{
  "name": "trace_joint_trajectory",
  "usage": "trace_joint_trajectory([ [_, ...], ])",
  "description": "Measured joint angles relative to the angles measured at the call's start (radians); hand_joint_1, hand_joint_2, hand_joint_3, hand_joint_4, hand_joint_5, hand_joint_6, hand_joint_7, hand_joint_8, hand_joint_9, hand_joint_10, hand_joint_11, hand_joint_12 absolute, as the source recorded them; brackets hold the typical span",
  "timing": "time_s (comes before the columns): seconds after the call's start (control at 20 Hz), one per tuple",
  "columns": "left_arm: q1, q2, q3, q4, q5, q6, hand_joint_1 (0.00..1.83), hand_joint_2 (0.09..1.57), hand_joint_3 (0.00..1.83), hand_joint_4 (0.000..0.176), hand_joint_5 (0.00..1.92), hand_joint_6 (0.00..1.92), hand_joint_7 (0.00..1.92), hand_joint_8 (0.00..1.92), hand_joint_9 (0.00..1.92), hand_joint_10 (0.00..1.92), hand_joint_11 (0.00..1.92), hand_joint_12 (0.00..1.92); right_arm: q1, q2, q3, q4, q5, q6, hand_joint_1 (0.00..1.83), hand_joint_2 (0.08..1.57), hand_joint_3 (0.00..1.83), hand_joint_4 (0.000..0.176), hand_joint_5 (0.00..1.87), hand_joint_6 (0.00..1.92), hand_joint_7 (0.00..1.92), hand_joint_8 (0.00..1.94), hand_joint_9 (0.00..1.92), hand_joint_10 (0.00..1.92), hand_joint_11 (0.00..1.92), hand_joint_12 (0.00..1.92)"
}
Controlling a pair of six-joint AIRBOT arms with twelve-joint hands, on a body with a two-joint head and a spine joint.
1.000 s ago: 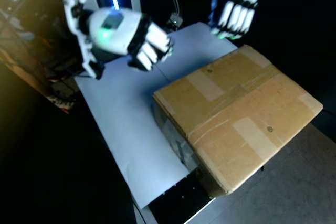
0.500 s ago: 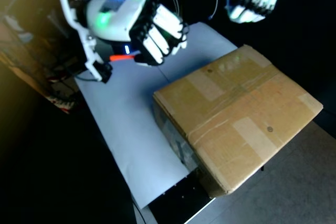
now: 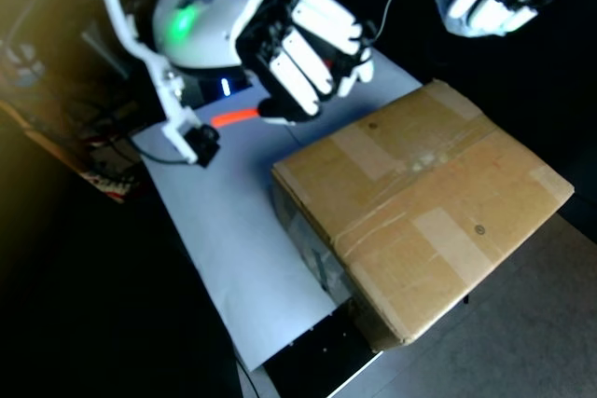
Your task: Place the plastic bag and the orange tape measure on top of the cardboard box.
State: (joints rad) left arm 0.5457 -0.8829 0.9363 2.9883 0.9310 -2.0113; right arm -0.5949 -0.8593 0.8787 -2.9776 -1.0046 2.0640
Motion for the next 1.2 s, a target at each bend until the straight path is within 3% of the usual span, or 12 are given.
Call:
trace_joint_trajectory([
  [0.1,-0.035,-0.038,0.043,0.0,-0.027,0.0,1.19,1.18,0.0,0.0,0.92,1.08,0.77,1.33,0.69,1.11,0.5,1.69,0.013,-0.027,0.038,0.0,-0.002,0.0,1.2,1.05,0.0,0.0,1.12,0.77,1.37,1.94,1.6,1.92,1.63,1.92],
  [0.15,-0.044,-0.049,0.062,0.0,-0.044,0.0,1.19,1.19,0.0,0.0,0.9,1.15,0.75,1.31,0.66,1.07,0.44,1.7,0.024,-0.048,0.063,0.0,0.004,0.0,1.2,1.06,0.0,0.0,1.09,0.82,1.29,1.53,1.47,1.61,1.45,1.81],
  [0.25,-0.067,-0.076,0.101,0.001,-0.097,0.0,1.36,1.19,0.0,0.0,0.88,0.92,0.79,1.31,0.78,1.55,0.62,1.82,0.054,-0.093,0.125,0.0,0.033,0.0,1.2,1.08,0.0,0.0,1.03,0.91,1.3,1.28,1.45,1.44,1.39,1.7],
  [0.3,-0.076,-0.09,0.12,0.001,-0.104,0.001,1.26,1.19,0.0,0.0,0.86,0.92,0.82,1.46,0.8,1.58,0.77,1.9,0.057,-0.108,0.147,0.0,0.036,-0.001,1.24,1.15,0.0,0.0,0.94,0.82,0.96,1.44,1.19,1.62,1.17,1.83],
  [0.35,-0.095,-0.114,0.151,0.0,-0.122,0.002,1.34,1.17,0.0,0.0,0.85,0.93,0.84,1.29,0.87,1.47,0.78,1.73,0.061,-0.123,0.17,0.0,0.042,0.0,1.25,1.16,0.0,0.0,1.05,0.7,0.78,1.53,0.64,1.63,0.4,1.91],
  [0.5,-0.115,-0.166,0.209,-0.003,-0.142,0.002,1.37,1.18,0.0,0.0,0.78,1.01,0.84,1.29,0.87,1.46,0.79,1.66,0.061,-0.163,0.229,0.0,0.055,0.0,1.23,1.2,0.01,0.0,0.86,0.92,0.79,1.61,0.97,1.91,1.04,1.92],
  [0.55,-0.116,-0.193,0.23,-0.001,-0.15,0.002,1.35,1.21,0.0,0.0,0.75,1.09,0.78,1.34,0.78,1.55,0.75,1.75,0.062,-0.178,0.252,0.0,0.054,0.0,1.26,1.15,0.0,0.0,0.97,0.84,0.95,1.35,0.92,1.65,0.89,1.88],
  [0.65,-0.116,-0.238,0.27,0.0,-0.18,0.002,1.35,1.21,0.0,0.0,0.79,1.09,0.77,1.34,0.73,1.58,0.62,1.79,0.064,-0.198,0.282,0.0,0.056,0.0,1.37,1.16,0.0,0.0,0.87,0.9,0.91,1.23,0.84,1.49,0.89,1.77],
  [0.75,-0.116,-0.27,0.298,0.0,-0.209,0.002,1.36,1.18,0.0,0.0,0.83,1.22,0.87,1.14,0.71,1.46,0.52,1.62,0.064,-0.216,0.299,0.0,0.062,0.0,1.37,1.16,0.0,0.0,0.83,0.9,0.9,1.22,0.85,1.49,0.99,1.67],
  [0.95,-0.101,-0.304,0.326,0.0,-0.248,0.001,1.36,1.19,0.0,0.0,0.81,1.06,0.82,1.26,0.75,1.54,0.63,1.7,0.058,-0.261,0.325,0.0,0.067,0.0,1.3,1.11,0.0,0.0,0.99,0.77,1.03,1.17,1.06,1.43,0.96,1.72],
  [1.05,-0.089,-0.326,0.347,0.001,-0.283,0.0,1.35,1.21,0.0,0.0,0.73,1.16,0.78,1.32,0.75,1.55,0.66,1.72,0.011,-0.284,0.338,0.011,0.082,0.002,1.38,1.15,0.0,0.0,0.86,0.89,0.89,1.22,0.87,1.47,0.98,1.71],
  [1.2,-0.072,-0.331,0.35,0.0,-0.302,0.0,1.34,1.23,0.0,0.0,0.68,1.19,0.75,1.37,0.72,1.62,0.63,1.8,-0.002,-0.286,0.343,0.029,0.081,0.002,1.38,1.13,0.0,0.0,0.87,0.91,0.95,1.13,0.92,1.37,0.97,1.65],
])
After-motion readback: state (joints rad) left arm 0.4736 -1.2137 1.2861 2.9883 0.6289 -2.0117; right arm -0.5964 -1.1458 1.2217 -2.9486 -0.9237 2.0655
